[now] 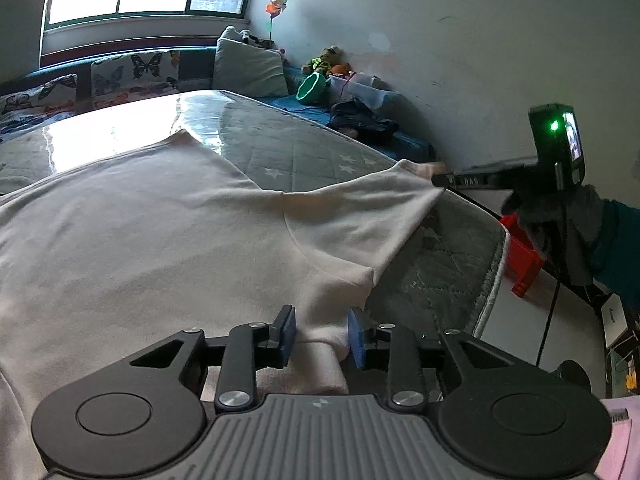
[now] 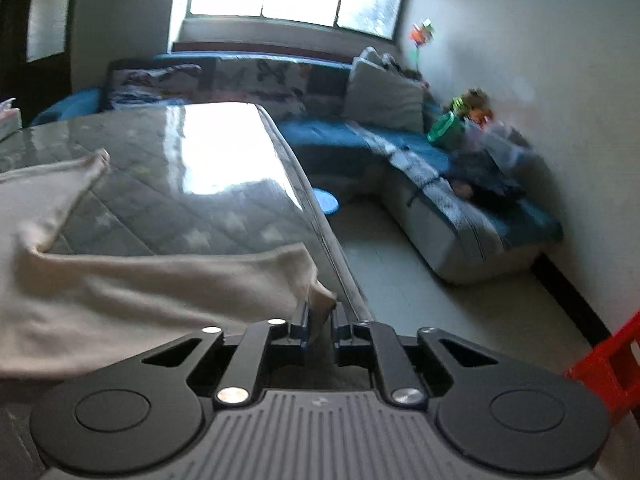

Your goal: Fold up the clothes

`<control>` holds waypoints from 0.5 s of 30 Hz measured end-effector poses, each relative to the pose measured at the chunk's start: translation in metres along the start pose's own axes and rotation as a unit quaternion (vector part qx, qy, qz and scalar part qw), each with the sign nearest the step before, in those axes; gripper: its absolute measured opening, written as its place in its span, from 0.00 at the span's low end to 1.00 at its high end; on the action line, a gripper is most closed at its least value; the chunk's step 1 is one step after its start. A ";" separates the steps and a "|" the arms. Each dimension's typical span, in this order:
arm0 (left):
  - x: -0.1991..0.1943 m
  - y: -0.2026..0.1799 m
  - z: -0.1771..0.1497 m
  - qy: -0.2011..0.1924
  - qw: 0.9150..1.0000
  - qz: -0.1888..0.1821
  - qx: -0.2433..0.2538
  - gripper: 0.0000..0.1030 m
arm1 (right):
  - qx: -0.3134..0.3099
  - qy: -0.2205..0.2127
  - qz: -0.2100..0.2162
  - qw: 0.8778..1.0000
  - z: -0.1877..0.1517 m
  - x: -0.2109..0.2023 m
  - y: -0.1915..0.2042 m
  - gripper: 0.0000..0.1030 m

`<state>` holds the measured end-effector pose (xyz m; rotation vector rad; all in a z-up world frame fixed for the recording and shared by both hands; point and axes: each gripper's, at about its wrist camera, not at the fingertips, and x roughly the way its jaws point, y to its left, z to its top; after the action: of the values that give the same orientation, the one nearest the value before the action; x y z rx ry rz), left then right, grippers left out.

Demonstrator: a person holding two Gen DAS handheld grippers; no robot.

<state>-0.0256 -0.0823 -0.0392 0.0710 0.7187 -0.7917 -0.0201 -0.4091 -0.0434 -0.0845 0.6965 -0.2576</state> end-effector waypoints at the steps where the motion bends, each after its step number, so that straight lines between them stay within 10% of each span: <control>1: 0.000 0.000 0.000 0.001 1.000 -0.001 0.003 0.34 | 0.002 0.001 -0.007 1.000 -0.002 0.000 -0.002 0.19; 15: -0.002 -0.005 0.000 0.006 1.000 -0.002 0.018 0.40 | -0.017 -0.004 0.070 0.997 0.011 0.011 0.014 0.23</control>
<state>-0.0298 -0.0847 -0.0371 0.1071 0.7166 -0.8084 -0.0014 -0.3983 -0.0442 -0.0688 0.6954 -0.1111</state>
